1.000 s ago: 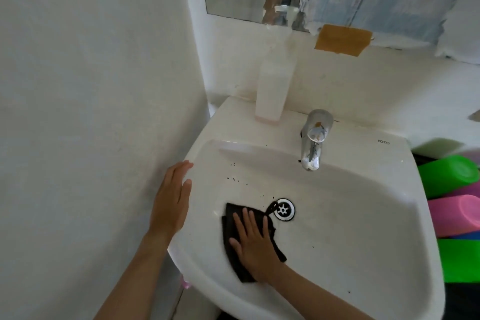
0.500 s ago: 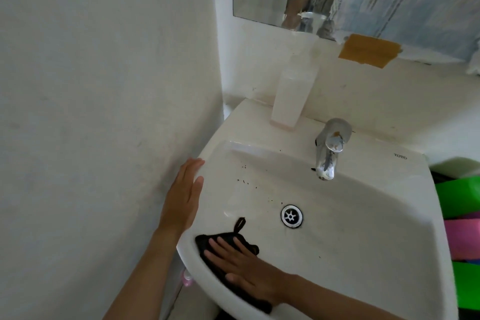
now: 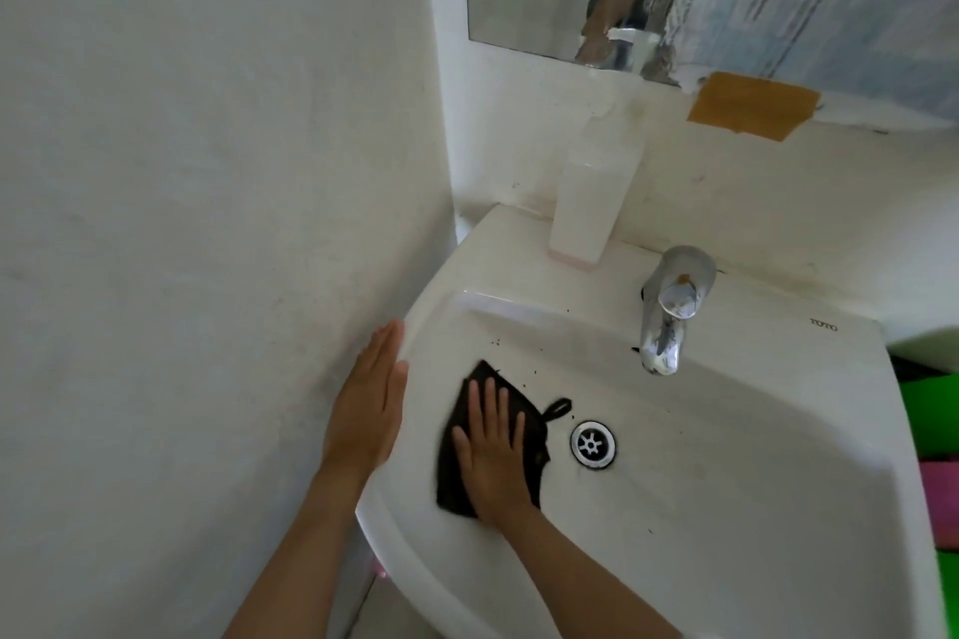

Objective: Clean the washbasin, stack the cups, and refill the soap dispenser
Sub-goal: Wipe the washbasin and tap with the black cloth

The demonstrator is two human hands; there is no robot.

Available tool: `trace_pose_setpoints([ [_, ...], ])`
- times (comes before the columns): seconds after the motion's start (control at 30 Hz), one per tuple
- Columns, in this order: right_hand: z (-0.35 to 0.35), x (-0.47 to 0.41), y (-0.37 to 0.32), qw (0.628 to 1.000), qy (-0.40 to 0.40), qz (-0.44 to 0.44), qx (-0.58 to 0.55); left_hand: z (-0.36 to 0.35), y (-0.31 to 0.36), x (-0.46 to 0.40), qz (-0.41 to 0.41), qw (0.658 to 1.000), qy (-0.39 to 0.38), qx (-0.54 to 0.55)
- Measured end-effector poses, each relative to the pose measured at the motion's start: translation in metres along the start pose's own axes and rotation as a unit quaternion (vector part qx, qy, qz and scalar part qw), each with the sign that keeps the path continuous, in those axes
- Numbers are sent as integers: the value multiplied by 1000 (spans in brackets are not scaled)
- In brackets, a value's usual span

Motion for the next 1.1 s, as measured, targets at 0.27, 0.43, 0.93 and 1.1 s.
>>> trace_pose_setpoints([
  [0.27, 7, 64, -24, 948, -264, 149, -98, 0, -2, 0, -6, 1000, 5, 13],
  [0.43, 6, 21, -63, 962, -177, 180, -103, 1, -3, -1, -15, 1000, 15, 20],
  [0.93, 7, -28, 25, 963, 65, -245, -93, -1, -5, -1, -14, 1000, 19, -13],
  [1.1, -2, -10, 15, 980, 59, -183, -59, 1, 1, 0, -22, 999, 33, -7],
])
Point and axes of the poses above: each hand's wrist, its own x-axis away from the middle knuckle, its own z-axis out of the back of the hand, y = z × x, the point moved 6 cm from there along -x, towards the middle knuckle, and after that the axes turned 4 degrees about z, right-handed, at the moved point
